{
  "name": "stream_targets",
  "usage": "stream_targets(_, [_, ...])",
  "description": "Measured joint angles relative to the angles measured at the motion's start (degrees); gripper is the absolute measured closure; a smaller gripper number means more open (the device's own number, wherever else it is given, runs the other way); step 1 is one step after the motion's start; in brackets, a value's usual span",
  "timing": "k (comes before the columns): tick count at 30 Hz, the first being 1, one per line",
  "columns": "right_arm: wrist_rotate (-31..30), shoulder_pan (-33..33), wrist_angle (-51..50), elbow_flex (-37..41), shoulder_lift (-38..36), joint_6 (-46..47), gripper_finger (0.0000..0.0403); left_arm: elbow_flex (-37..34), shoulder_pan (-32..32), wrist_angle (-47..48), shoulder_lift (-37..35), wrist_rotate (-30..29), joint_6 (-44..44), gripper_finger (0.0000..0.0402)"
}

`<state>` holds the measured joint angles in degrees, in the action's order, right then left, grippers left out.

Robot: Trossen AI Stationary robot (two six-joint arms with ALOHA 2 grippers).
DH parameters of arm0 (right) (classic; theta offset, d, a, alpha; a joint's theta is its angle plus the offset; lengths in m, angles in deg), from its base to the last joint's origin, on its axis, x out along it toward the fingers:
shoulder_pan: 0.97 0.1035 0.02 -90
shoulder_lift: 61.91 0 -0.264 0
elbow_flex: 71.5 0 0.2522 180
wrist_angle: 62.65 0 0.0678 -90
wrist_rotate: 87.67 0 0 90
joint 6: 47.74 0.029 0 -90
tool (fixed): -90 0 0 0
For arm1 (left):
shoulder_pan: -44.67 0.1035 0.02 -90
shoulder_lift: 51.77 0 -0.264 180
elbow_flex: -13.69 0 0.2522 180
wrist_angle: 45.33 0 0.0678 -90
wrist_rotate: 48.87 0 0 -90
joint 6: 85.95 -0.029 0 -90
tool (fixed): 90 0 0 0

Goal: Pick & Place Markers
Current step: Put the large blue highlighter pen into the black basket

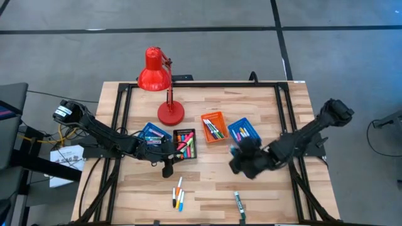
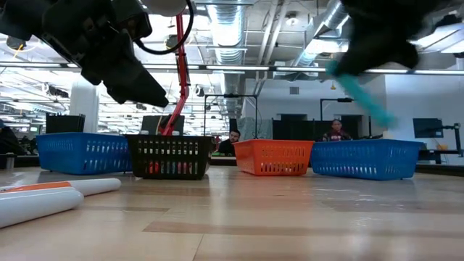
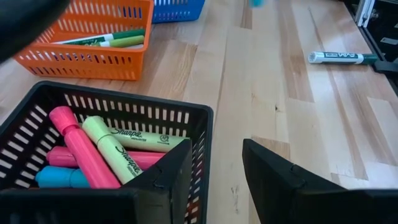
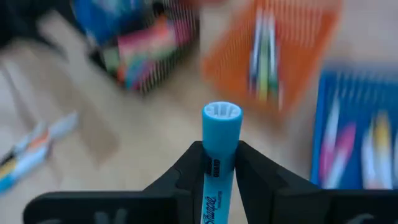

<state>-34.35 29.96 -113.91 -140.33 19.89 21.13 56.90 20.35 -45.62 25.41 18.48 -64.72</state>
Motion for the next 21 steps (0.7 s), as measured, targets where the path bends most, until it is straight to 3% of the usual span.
stream_targets(3, [-6.5,-4.3,9.5,0.0,0.3,-13.7,0.0337,0.0,0.0,-0.5,0.0,0.0,0.0,0.0263])
stream_targets(6, [-5.9,-8.7,23.1,0.0,1.7,-29.4,0.0337,0.0,0.0,-2.0,0.0,-0.9,0.0,0.0263])
stream_targets(10, [4.7,-13.7,41.6,0.0,5.9,-46.4,0.0337,0.0,0.2,-5.1,0.0,-3.9,0.0,0.0263])
stream_targets(15, [18.8,-17.4,60.7,-0.1,12.4,-57.1,0.0337,0.1,2.2,-7.0,0.0,-4.5,0.0,0.0263])
stream_targets(21, [22.3,-19.8,66.9,0.0,16.5,-63.7,0.0337,0.1,3.4,-8.9,0.0,-2.9,0.0,0.0263])
